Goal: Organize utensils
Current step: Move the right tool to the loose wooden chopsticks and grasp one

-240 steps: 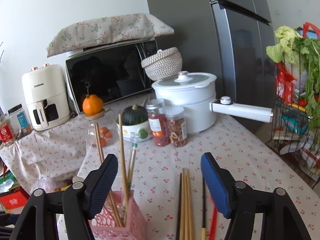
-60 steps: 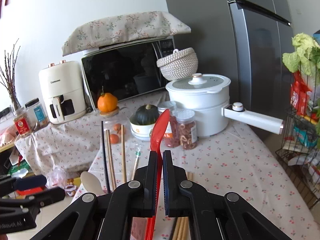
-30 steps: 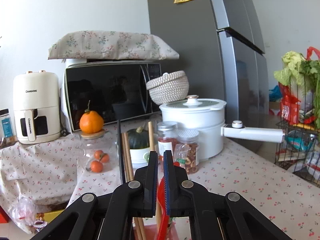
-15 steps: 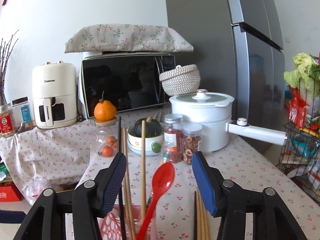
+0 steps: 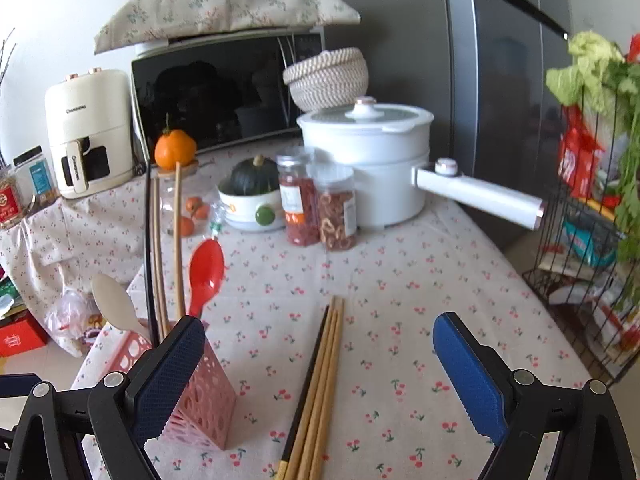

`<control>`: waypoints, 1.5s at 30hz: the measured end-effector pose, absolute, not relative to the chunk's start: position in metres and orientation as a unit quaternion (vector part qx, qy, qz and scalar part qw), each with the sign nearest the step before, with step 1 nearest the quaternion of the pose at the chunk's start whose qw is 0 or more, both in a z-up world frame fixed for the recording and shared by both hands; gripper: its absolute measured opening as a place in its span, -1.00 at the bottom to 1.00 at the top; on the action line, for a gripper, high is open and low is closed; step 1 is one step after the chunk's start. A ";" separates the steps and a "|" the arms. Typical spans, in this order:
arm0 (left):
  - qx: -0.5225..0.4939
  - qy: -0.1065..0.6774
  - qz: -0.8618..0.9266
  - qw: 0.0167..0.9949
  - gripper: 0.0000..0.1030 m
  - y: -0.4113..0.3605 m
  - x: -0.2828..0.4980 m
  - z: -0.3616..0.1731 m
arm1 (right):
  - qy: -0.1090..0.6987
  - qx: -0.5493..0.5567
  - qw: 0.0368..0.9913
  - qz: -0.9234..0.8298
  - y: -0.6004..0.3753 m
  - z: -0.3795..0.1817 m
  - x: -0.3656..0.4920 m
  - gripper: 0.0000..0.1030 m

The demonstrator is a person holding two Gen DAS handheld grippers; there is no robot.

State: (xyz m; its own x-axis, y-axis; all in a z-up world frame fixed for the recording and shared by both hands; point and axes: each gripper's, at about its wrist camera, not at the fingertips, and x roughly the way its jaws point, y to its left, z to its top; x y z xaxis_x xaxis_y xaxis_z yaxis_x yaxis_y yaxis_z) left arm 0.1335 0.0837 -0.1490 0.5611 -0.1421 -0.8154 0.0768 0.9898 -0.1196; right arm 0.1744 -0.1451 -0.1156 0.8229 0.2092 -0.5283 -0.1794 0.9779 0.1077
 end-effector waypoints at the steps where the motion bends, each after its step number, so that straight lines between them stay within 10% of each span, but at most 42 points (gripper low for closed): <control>1: -0.035 0.464 -0.063 0.883 0.63 0.082 0.134 -0.151 | 0.292 0.031 0.950 0.103 -0.150 -0.121 0.178 0.85; 35: -0.006 0.445 -0.080 0.892 0.63 0.067 0.137 -0.165 | 0.440 -0.024 0.894 0.084 -0.149 -0.242 0.304 0.60; 45: -0.004 0.437 -0.082 0.896 0.63 0.061 0.132 -0.158 | 0.471 -0.027 0.880 0.061 -0.145 -0.246 0.312 0.09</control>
State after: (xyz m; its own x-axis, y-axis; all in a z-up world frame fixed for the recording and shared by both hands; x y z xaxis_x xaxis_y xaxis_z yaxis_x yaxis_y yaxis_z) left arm 0.1322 0.0612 -0.1584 0.6039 -0.1500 -0.7828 0.1435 0.9865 -0.0784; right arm 0.3124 -0.1453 -0.2456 0.5490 0.0813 -0.8319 -0.1331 0.9911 0.0090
